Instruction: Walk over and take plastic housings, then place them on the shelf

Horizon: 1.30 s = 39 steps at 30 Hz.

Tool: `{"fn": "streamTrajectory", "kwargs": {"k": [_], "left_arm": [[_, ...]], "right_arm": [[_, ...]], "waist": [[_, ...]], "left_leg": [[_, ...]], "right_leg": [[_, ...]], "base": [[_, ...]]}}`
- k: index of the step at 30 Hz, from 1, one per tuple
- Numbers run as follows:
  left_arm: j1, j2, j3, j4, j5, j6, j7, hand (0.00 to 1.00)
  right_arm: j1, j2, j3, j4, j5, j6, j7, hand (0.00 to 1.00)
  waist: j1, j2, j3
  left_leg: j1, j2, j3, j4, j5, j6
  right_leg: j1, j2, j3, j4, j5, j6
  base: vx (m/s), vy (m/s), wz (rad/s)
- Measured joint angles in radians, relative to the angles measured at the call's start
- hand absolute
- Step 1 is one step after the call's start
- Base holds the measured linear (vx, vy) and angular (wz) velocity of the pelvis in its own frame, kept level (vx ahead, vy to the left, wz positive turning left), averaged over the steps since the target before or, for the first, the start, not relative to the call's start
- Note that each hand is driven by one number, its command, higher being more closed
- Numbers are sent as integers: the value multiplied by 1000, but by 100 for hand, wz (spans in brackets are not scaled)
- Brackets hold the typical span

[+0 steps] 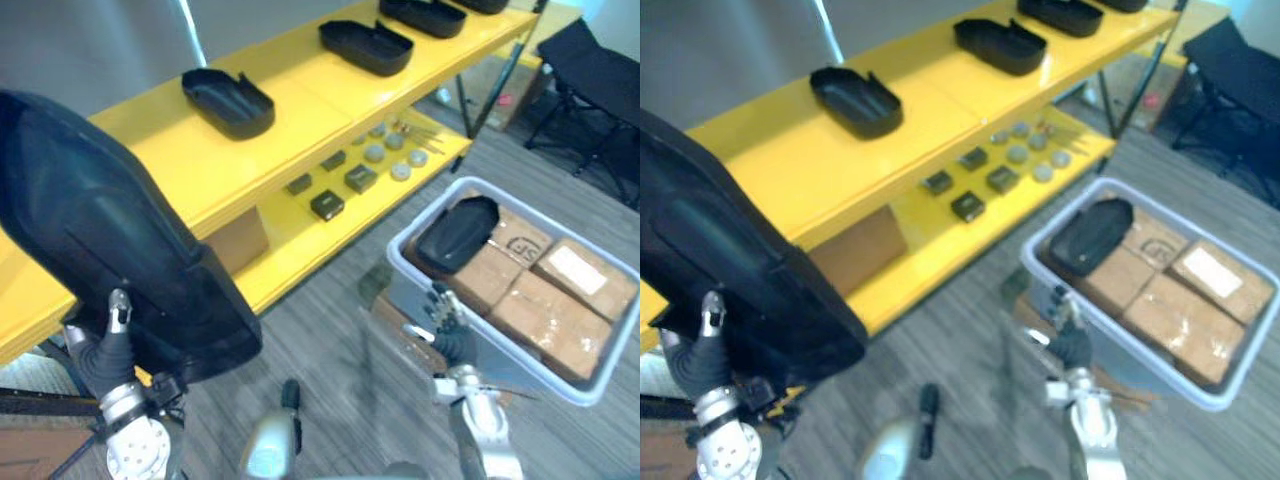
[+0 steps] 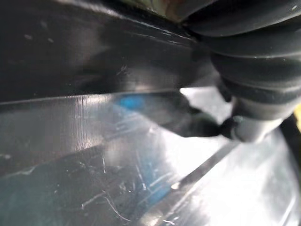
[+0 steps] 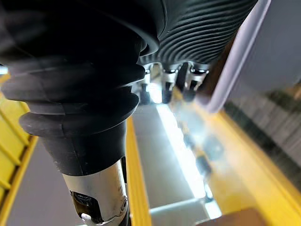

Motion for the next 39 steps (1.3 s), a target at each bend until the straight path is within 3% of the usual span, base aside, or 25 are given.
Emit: {"fn": "streamTrajectory", "kwargs": {"k": [2, 4, 5, 6, 7, 8, 9, 11, 13, 16, 17, 18, 21, 23, 27, 31, 35, 36, 39], "left_arm": [[-11, 4, 7, -17, -1, 0, -7, 100], [-24, 10, 39, -34, 0, -3, -7, 100], [-35, 10, 57, -33, 1, -2, -3, 100], [-44, 18, 65, -32, 0, -1, 3, 100], [-59, 33, 64, -29, -2, 1, 8, 100], [-69, 44, 63, -29, -3, 2, 11, 100], [-97, 75, 63, -21, -3, 3, 17, 100], [-137, 100, 61, -6, -4, 10, 24, 100], [-186, 118, 52, 25, -5, 18, 48, 100], [-244, 123, 33, 87, -4, 54, 78, 100], [-248, 124, 25, 102, -4, 73, 85, 100], [-240, 119, 24, 110, -2, 88, 89, 100], [-187, 31, 8, 118, 5, 121, 90, 100], [-167, -1, 22, 109, 4, 128, 89, 100], [-127, -32, 25, 58, 17, 127, 68, 100], [-129, -17, 45, 55, 56, 127, 9, 100], [-181, 112, 65, 79, 90, 173, -49, 100], [-227, 174, 65, 125, 100, 197, -74, 100], [-319, 264, 63, 261, 114, 254, -106, 100]], "right_arm": [[-3, -1, -4, -1, 0, 0, -7, 0], [-17, 2, -4, -1, -10, 0, -6, 0], [-30, 2, -5, 2, -21, 0, -5, 0], [-37, 3, -6, 6, -31, 0, -3, 0], [-37, 1, -8, 5, -40, -2, -2, 0], [-38, -1, -9, 4, -44, -2, -1, 0], [-45, -3, -22, -9, -64, -13, -4, 0], [-56, -13, -42, -58, -87, -44, -33, 0], [-74, -34, -80, -164, -96, -99, -72, 0], [-139, -82, -147, -290, -78, -170, -87, 0], [-161, -98, -153, -316, -40, -176, -76, 0], [-179, -105, -151, -325, -6, -179, -53, 0], [-220, -178, -144, -319, 73, -168, -13, 0], [-248, -189, -136, -318, 105, -139, 0, 0], [-240, -179, -132, -320, 109, -81, -12, 0], [-186, -139, -130, -321, 71, -53, -70, 0], [-158, -133, -141, -320, 46, -34, -133, 0], [-135, -130, -147, -320, 41, -23, -141, 0], [-87, -118, -171, -315, 42, 1, -153, 0]], "waist": [[-2, 7, -23], [-2, -5, -41], [-8, -6, -42], [-14, 6, -36], [-19, 12, -35], [-21, 15, -36], [-32, 31, -41], [-48, 39, -45], [-72, 42, -49], [-92, 31, -59], [-92, 9, -73], [-88, -30, -99], [-70, 102, -127], [-54, 129, -137], [-54, 126, -138], [-41, 93, -141], [-58, 87, -147], [-70, 87, -146], [-88, 89, -147]], "left_leg": [[5, -5, -15, 14, -28, 12], [25, -12, -13, -1, -53, 32], [61, -17, -20, -17, -64, 47], [110, -12, -30, -40, -74, 60], [143, -4, -42, -53, -83, 65], [165, 4, -48, -64, -86, 63], [200, 16, -73, -75, -95, 54], [221, 25, -106, -83, -105, 44], [233, 28, -155, -81, -118, 26], [255, 24, -241, -76, -141, -11], [265, 15, -263, -75, -156, -36], [265, 3, -278, -66, -184, -73], [251, 125, -280, -65, -194, -112], [274, 150, -254, -134, -145, -142], [280, 166, -121, -178, -97, -107], [280, 144, -97, -221, -60, -89], [306, 105, -82, -279, -16, -73], [329, 98, -61, -296, -10, -69], [361, 96, 0, -317, -12, -66]], "right_leg": [[-58, -22, 33, 135, 63, -30], [-136, -58, 82, 281, 149, -40], [-183, -82, 107, 380, 248, -39], [-228, -88, 136, 477, 246, -40], [-254, -76, 139, 531, 173, -49], [-270, -61, 137, 548, 141, -49], [-312, -14, 136, 523, 85, -51], [-352, 35, 159, 424, 53, -54], [-387, 94, 259, 249, 57, -39], [-417, 133, 383, 86, 97, 10], [-408, 129, 381, 33, 159, 12], [-380, 109, 374, -22, 241, 56], [-286, 207, 244, -124, 259, 7], [-259, 222, 202, -145, 255, -9], [-169, 213, 91, -213, 257, -12], [-139, 179, 31, -226, 259, -5], [-136, 140, 27, -222, 263, 4], [-127, 129, 33, -221, 264, 6], [-134, 126, 83, -219, 265, 8]], "base": [[234, 193, 23], [253, 174, 7], [381, 160, -5], [386, 156, 1], [315, 119, 7], [281, 93, 24], [273, 78, 30], [241, 21, 55], [283, -110, 81], [262, -266, 100], [244, -391, 99], [235, -405, 87], [204, -328, 70], [166, -211, 58], [73, -85, 74], [7, 29, 51], [-2, 73, 14], [-24, 81, -16], [-37, 52, -40]]}}
